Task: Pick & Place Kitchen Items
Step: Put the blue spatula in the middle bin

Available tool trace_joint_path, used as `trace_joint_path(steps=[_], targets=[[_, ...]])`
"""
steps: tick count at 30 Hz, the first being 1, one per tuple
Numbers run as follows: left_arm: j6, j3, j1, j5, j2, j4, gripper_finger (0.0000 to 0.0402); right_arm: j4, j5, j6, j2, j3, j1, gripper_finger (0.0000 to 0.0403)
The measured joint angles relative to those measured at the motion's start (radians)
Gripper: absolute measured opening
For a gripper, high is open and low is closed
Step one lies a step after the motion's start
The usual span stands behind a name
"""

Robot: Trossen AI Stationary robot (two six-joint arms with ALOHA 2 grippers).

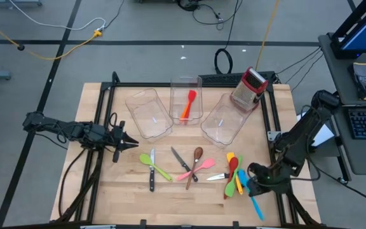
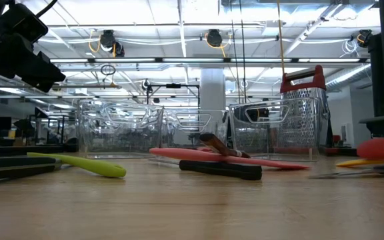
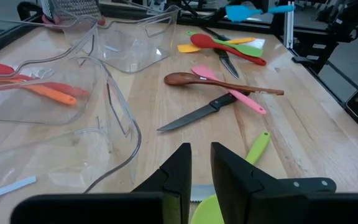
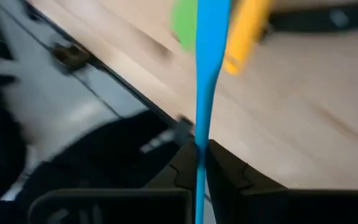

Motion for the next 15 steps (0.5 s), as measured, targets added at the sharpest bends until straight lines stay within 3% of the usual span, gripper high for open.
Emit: trace_joint_path(steps=[9, 15], targets=[[0.002, 0.000, 0.000, 0.000, 0.000, 0.000, 0.0063, 0.148, 0.172, -0.164, -0.003, 0.001, -0.114, 0.0008], [0.002, 0.000, 0.000, 0.000, 0.000, 0.000, 0.0063, 0.256, 0.195, -0.331, -0.003, 0.002, -0.234, 0.0006]])
